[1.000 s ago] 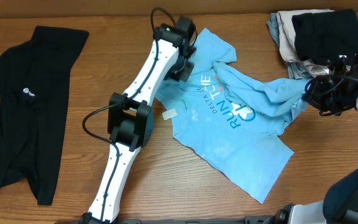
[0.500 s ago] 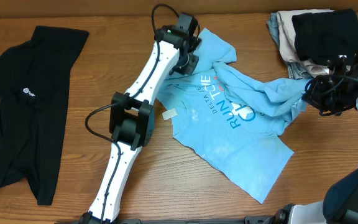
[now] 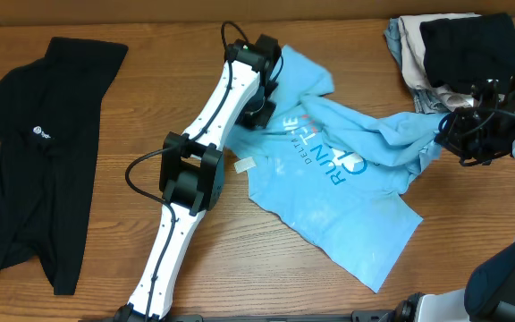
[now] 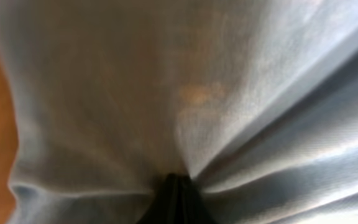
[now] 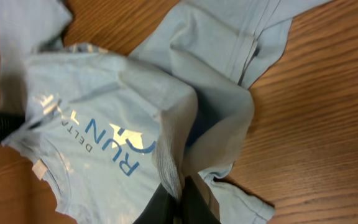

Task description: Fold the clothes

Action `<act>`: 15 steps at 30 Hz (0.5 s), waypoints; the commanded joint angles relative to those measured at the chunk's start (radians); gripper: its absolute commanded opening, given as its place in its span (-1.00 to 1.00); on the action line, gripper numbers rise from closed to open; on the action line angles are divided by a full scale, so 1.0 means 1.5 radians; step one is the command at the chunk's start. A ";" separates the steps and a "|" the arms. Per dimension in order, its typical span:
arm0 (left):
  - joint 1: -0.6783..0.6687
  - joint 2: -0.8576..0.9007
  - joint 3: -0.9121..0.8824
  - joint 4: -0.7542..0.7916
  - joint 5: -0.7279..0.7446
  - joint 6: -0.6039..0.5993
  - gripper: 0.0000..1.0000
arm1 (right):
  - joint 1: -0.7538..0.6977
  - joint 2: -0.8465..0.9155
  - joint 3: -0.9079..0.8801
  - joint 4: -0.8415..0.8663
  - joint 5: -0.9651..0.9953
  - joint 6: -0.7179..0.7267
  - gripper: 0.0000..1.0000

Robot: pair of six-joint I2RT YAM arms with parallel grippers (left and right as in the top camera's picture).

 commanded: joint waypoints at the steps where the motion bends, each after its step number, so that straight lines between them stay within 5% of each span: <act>1: 0.001 0.039 -0.013 -0.073 -0.071 -0.038 -0.92 | -0.001 -0.017 -0.001 0.010 -0.004 0.001 -0.92; 15: -0.004 0.029 -0.049 -0.131 -0.001 -0.054 -0.92 | -0.001 -0.017 -0.001 0.009 -0.004 0.001 -0.92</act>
